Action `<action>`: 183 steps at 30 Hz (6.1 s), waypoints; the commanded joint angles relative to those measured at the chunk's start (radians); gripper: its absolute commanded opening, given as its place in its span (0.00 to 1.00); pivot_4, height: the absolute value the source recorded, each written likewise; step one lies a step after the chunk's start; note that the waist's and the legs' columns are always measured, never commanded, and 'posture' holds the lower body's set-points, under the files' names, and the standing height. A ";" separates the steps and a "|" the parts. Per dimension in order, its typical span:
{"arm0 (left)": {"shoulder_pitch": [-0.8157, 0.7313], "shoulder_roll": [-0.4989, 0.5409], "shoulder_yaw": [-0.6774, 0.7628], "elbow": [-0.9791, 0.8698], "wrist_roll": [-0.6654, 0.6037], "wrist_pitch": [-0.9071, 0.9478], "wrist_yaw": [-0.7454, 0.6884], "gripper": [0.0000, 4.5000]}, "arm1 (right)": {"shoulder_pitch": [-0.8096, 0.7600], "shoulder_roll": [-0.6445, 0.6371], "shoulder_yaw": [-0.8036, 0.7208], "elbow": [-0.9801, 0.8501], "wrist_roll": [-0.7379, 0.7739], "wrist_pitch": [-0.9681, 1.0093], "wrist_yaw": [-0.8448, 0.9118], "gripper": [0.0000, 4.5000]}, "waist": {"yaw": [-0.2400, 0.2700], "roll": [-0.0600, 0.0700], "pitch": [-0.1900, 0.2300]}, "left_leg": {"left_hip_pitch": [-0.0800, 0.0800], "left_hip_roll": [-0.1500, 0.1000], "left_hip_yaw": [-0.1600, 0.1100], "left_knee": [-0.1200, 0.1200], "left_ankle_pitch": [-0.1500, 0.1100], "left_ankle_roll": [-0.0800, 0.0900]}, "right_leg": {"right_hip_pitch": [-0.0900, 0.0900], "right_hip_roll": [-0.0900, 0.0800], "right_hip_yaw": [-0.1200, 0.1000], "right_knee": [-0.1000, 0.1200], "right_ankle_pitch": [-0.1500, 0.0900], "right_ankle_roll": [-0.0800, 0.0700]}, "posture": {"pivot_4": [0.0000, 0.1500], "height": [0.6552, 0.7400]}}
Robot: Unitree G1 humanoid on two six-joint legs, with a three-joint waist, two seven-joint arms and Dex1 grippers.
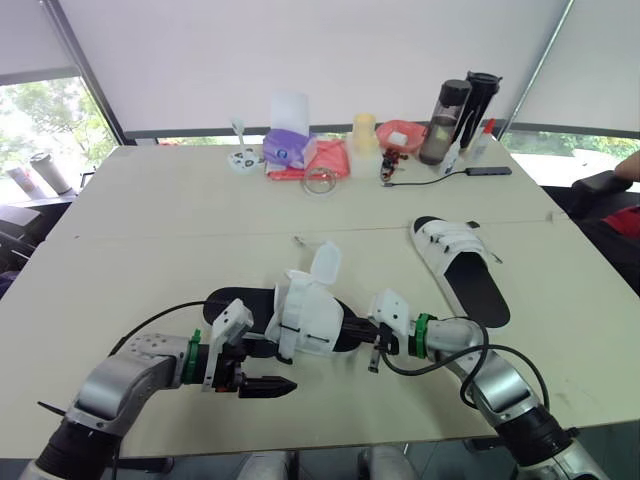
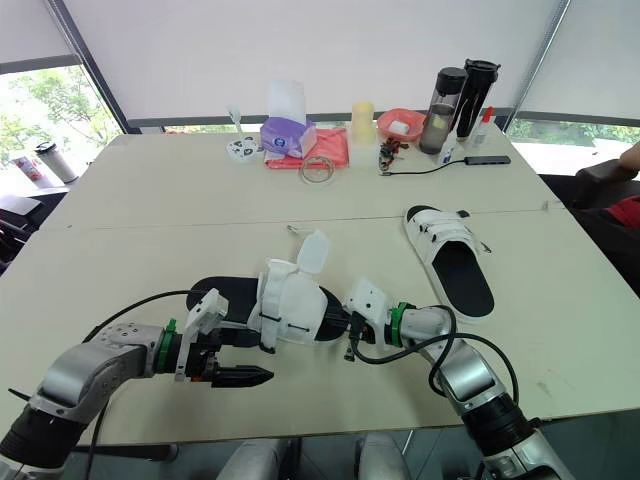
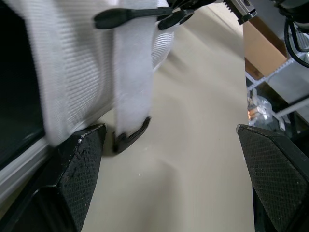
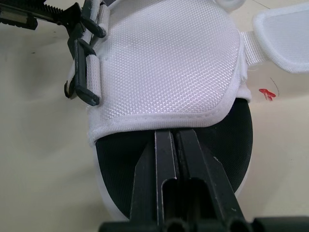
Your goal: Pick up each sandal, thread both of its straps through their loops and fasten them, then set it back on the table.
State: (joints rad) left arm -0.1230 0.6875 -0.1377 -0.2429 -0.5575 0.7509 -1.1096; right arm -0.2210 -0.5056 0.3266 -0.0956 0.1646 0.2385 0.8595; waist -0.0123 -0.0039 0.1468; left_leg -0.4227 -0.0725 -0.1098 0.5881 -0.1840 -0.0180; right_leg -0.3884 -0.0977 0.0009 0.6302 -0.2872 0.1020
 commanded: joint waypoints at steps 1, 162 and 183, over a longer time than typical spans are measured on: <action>-0.020 -0.011 -0.018 -0.010 -0.005 -0.014 -0.008 0.88 | 0.049 -0.008 0.076 0.085 -0.075 0.072 -0.003 0.00 | 0.000 0.000 0.000 | 0.000 0.000 0.000 0.000 0.000 0.000 | 0.000 0.000 0.000 0.000 0.000 0.000 | 1.00 1.00; -0.796 -0.330 0.191 1.141 0.094 -0.138 -0.058 0.01 | 0.011 0.024 0.095 0.183 -0.131 -0.003 -0.039 0.00 | -0.002 -0.017 0.001 | 0.014 0.000 -0.003 -0.010 0.000 -0.001 | 0.002 0.002 -0.005 0.001 0.002 -0.003 | 1.00 1.00; -0.842 -0.392 0.170 1.455 0.343 -0.395 -0.006 0.01 | 0.016 0.029 0.097 0.177 -0.130 0.002 -0.052 0.00 | 0.001 -0.019 -0.001 | 0.017 0.000 -0.004 -0.009 0.000 -0.001 | 0.009 0.001 -0.007 0.000 0.001 0.003 | 1.00 1.00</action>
State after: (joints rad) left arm -0.9847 0.3017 0.0570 1.1971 -0.2583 0.3643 -1.1307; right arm -0.2508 -0.4677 0.3677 -0.0340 0.1124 0.1618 0.8202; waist -0.0118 -0.0228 0.1458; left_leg -0.4044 -0.0724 -0.1141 0.5787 -0.1839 -0.0187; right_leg -0.3779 -0.0967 -0.0061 0.6299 -0.2859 0.1046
